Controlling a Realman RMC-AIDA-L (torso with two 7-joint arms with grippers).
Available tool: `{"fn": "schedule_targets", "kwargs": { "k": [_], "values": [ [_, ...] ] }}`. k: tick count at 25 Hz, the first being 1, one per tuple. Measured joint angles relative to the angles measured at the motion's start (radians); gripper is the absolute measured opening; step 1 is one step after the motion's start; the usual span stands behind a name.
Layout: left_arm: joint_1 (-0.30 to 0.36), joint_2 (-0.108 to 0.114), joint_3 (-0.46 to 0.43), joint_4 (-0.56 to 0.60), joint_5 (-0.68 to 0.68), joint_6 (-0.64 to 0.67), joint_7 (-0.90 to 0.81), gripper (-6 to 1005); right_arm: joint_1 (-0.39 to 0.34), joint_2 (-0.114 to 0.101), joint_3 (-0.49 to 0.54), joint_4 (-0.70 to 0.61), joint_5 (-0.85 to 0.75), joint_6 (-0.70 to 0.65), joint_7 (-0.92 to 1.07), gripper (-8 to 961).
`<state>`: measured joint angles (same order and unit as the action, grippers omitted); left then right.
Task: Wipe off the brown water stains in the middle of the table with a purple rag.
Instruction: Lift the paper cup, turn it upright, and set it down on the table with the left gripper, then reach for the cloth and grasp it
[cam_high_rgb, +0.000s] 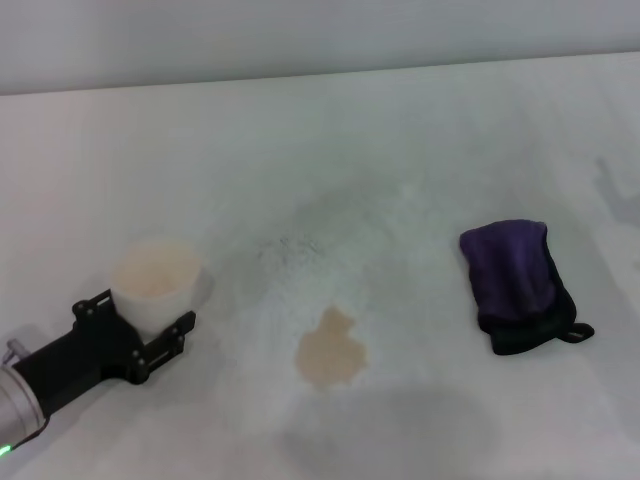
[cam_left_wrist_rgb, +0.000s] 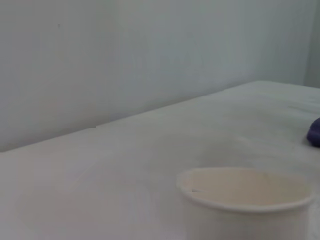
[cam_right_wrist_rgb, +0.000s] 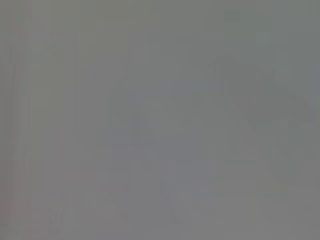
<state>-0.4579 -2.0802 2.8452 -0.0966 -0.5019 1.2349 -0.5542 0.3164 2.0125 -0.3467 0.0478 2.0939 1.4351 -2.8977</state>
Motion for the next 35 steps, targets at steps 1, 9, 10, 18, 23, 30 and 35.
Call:
{"fn": "schedule_targets", "kwargs": {
  "k": [1, 9, 10, 18, 23, 30, 35],
  "values": [
    [0.004, 0.000, 0.000, 0.000, -0.001, 0.000, 0.005, 636, 0.001, 0.000, 0.000, 0.000, 0.000, -0.001, 0.000, 839],
    [0.034, -0.002, 0.000, 0.008, -0.012, 0.005, 0.064, 657, 0.002, 0.000, 0.000, 0.000, 0.000, -0.003, 0.000, 839],
    [0.035, -0.002, 0.001, 0.013, -0.014, 0.005, 0.074, 659, 0.002, 0.000, -0.001, 0.000, 0.000, -0.003, 0.000, 839],
    [0.045, 0.000, 0.000, 0.027, -0.049, 0.024, 0.168, 729, -0.001, 0.000, -0.002, 0.000, 0.000, -0.003, 0.000, 839],
    [0.044, 0.001, 0.000, 0.028, -0.051, 0.027, 0.175, 864, -0.001, 0.000, -0.001, 0.000, 0.000, -0.003, 0.000, 838],
    [0.071, 0.002, -0.001, 0.028, -0.058, 0.030, 0.178, 893, 0.005, 0.000, -0.001, 0.000, 0.000, -0.004, 0.000, 838],
    [0.123, 0.000, -0.001, 0.028, -0.085, 0.085, 0.225, 892, 0.006, 0.000, -0.002, -0.005, 0.000, -0.004, 0.000, 838]
  ]
}}
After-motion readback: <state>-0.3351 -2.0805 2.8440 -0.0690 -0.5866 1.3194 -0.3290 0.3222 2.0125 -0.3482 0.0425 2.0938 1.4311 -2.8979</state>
